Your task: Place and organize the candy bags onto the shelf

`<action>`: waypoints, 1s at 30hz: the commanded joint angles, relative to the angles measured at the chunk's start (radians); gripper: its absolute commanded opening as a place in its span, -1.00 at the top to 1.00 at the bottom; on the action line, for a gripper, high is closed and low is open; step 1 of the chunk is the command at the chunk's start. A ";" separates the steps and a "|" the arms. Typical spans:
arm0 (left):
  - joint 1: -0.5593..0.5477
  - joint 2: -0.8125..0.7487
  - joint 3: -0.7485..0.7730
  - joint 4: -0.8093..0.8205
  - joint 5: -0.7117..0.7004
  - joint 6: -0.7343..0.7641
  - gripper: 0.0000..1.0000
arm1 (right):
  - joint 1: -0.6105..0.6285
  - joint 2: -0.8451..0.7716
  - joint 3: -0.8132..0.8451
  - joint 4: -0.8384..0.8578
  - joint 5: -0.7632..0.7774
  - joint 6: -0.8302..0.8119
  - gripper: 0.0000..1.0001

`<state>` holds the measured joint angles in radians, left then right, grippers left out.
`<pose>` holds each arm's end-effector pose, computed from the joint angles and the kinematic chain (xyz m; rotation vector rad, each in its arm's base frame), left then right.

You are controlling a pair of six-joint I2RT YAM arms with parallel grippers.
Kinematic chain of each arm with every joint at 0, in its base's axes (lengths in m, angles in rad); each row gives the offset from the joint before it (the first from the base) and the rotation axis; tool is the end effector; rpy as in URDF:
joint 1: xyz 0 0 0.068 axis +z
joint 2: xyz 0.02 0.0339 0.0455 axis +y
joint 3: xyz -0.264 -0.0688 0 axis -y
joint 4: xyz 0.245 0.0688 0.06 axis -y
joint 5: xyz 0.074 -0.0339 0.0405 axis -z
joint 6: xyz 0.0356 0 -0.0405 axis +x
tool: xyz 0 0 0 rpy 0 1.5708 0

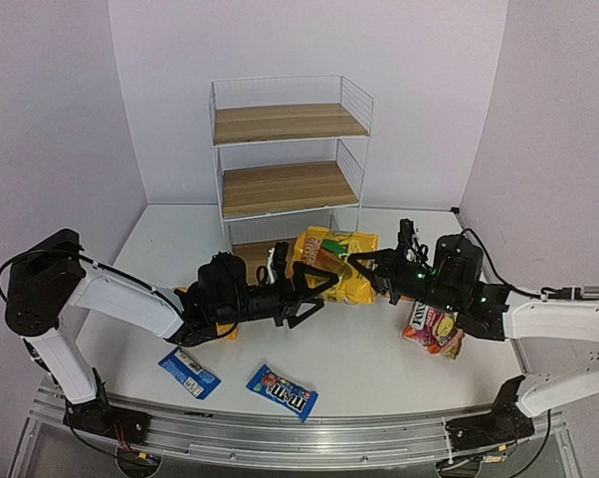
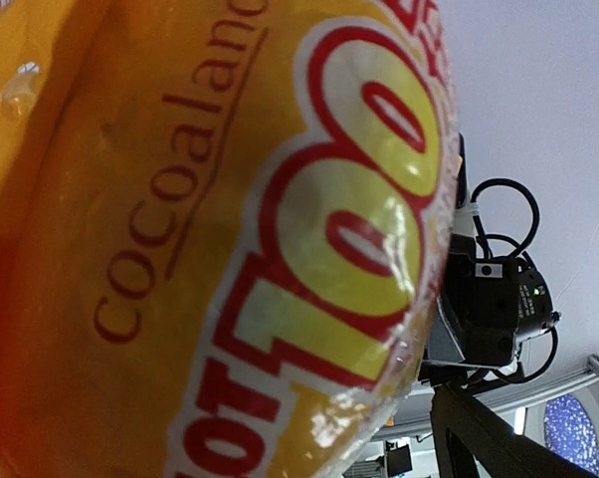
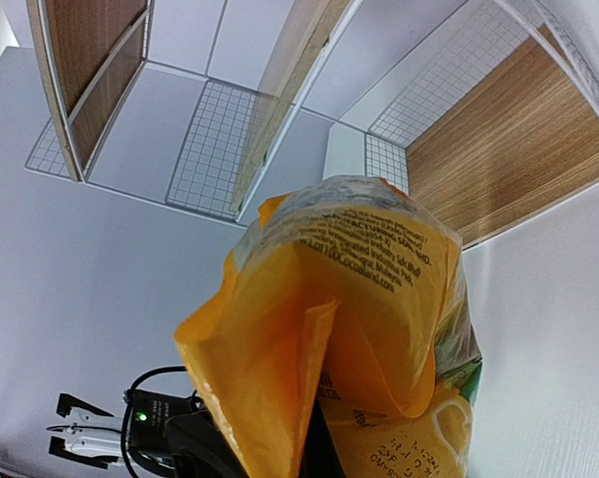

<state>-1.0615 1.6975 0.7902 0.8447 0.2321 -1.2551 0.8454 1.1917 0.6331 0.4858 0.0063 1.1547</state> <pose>0.1684 -0.3183 0.2125 0.0250 2.0409 -1.8407 0.1801 0.2027 0.2718 0.2949 1.8559 1.4670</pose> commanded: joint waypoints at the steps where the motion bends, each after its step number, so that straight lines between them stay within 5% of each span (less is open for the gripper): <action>1: -0.005 0.030 0.030 0.173 -0.025 -0.057 -0.81 | 0.040 -0.026 0.011 0.196 -0.040 0.077 1.00; 5: -0.004 0.039 -0.004 0.239 -0.079 -0.098 -0.18 | 0.059 -0.060 -0.031 0.196 -0.019 0.105 1.00; 10: -0.004 0.055 0.009 0.270 -0.091 -0.110 0.20 | 0.065 -0.078 -0.082 0.178 -0.017 0.135 1.00; 14: -0.003 0.038 0.034 0.226 -0.091 -0.082 0.94 | 0.065 -0.116 -0.105 0.056 -0.022 0.090 1.00; 17: -0.003 -0.002 0.052 0.104 -0.083 -0.030 1.00 | 0.065 -0.182 -0.133 -0.066 -0.006 0.028 0.91; 23: 0.010 -0.062 0.058 0.003 0.074 0.162 1.00 | 0.064 -0.303 -0.201 -0.116 -0.030 -0.067 -0.13; 27: 0.039 -0.082 0.115 -0.113 0.322 0.303 1.00 | 0.064 -0.342 -0.202 -0.189 -0.186 -0.149 -0.61; 30: 0.040 -0.129 0.116 -0.170 0.439 0.395 1.00 | 0.064 -0.353 -0.176 -0.310 -0.275 -0.182 -0.76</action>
<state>-1.0260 1.6902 0.8287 0.6859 0.4384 -1.0629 0.9025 0.8613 0.4282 0.2998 -0.0961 1.0664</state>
